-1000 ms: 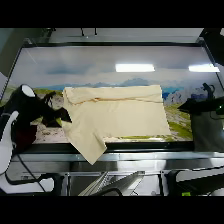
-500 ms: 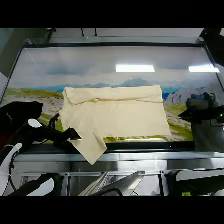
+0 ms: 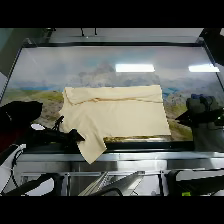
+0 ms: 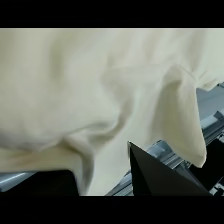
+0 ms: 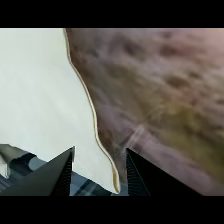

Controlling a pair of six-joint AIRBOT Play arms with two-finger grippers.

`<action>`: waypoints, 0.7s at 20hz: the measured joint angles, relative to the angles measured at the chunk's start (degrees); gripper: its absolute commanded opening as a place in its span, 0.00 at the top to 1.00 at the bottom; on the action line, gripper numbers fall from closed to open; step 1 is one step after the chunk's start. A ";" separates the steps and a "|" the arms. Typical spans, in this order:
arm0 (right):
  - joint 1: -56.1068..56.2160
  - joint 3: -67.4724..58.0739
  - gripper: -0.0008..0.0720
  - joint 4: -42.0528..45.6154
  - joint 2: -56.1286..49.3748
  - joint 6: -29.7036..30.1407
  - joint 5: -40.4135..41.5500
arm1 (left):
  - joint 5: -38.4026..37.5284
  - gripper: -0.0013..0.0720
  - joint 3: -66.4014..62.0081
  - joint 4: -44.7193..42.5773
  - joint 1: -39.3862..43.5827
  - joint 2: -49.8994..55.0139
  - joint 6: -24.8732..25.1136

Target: Fold the shirts.

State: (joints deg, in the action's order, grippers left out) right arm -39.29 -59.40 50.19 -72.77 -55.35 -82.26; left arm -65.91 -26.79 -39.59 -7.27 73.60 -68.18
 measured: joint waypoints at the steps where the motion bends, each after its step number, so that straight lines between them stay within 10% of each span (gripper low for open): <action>1: 0.42 0.85 0.46 0.59 0.00 0.00 0.02 | -0.87 0.96 0.00 1.05 0.00 -0.02 0.39; 10: 7.82 5.99 0.47 4.28 -0.52 0.02 0.44 | -5.38 0.96 -0.02 3.50 -0.04 -0.07 2.75; 14: 9.68 6.38 0.96 2.69 -0.83 1.36 3.34 | -7.28 0.96 -2.16 3.54 -0.04 -0.11 3.04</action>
State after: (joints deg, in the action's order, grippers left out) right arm -29.61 -53.01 52.88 -73.60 -54.00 -78.91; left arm -73.19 -28.95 -36.05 -7.31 73.49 -65.14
